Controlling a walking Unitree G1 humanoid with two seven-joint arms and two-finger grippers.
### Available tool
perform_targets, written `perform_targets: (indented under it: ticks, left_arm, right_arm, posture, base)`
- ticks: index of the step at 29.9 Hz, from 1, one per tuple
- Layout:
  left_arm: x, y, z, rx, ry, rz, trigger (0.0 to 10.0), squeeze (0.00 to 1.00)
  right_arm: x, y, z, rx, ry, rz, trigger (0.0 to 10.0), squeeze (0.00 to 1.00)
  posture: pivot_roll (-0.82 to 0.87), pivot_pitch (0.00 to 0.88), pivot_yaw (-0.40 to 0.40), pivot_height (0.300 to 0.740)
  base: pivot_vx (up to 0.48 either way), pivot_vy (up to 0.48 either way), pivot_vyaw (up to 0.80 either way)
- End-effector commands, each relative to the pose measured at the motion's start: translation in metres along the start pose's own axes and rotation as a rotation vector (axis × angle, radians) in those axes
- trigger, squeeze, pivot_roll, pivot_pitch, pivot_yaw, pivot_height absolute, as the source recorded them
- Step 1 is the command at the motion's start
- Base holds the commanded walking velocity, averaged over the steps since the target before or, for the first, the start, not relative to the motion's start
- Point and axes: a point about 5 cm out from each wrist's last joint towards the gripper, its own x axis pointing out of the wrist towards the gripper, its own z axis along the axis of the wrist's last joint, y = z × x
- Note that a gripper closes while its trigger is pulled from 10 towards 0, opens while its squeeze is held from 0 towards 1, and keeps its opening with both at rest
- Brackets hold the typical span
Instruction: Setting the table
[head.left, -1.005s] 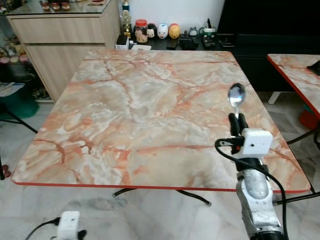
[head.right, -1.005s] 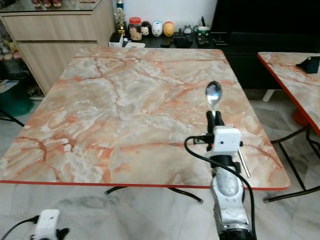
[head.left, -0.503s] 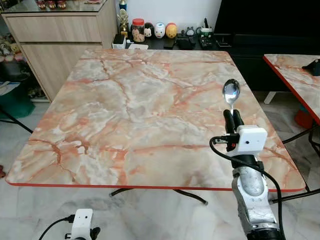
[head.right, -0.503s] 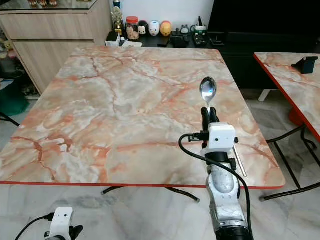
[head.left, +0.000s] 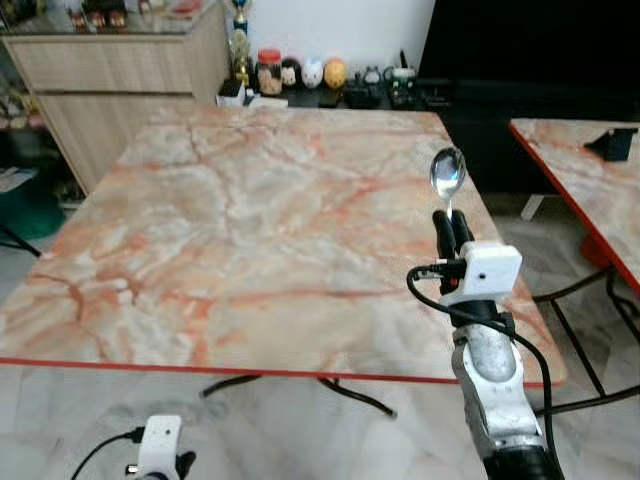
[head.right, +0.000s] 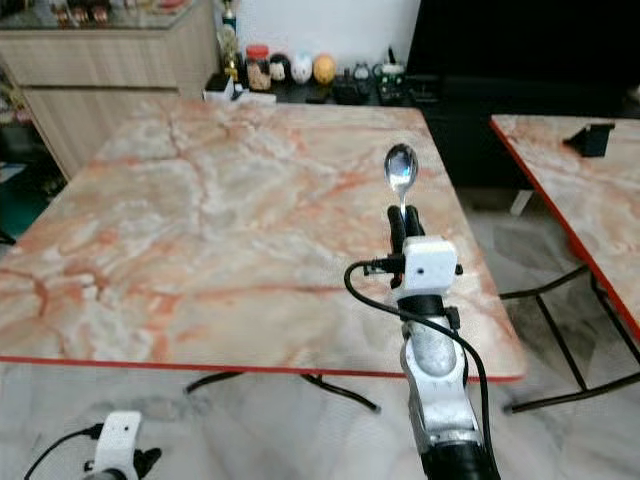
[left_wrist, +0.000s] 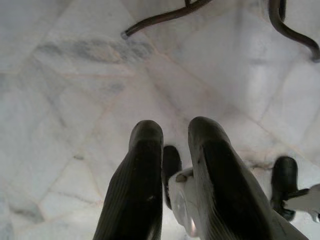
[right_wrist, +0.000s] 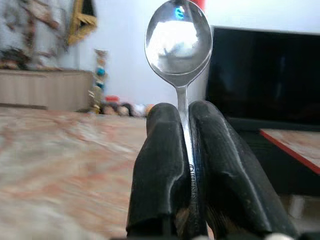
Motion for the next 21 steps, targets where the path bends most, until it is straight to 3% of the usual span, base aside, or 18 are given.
perform_targets:
  ticks: [1,21]
  left_arm:
    - [0.001,-0.006,-0.003,-0.011,0.015,-0.013,10.0,0.0]
    - [0.002,-0.013,-0.003,-0.011,0.014,-0.026,10.0,0.0]
  right_arm:
    - [0.003,-0.007,0.004,0.002,-0.013,-0.032,10.0,0.0]
    - [0.01,-0.008,0.014,0.006,-0.047,-0.047,10.0,0.0]
  posture:
    - [0.02,0.0,-0.009,0.74]
    - [0.01,0.0,-0.007,0.74]
  base:
    - [0.0,-0.446,0.0]
    - [0.0,-0.448,0.0]
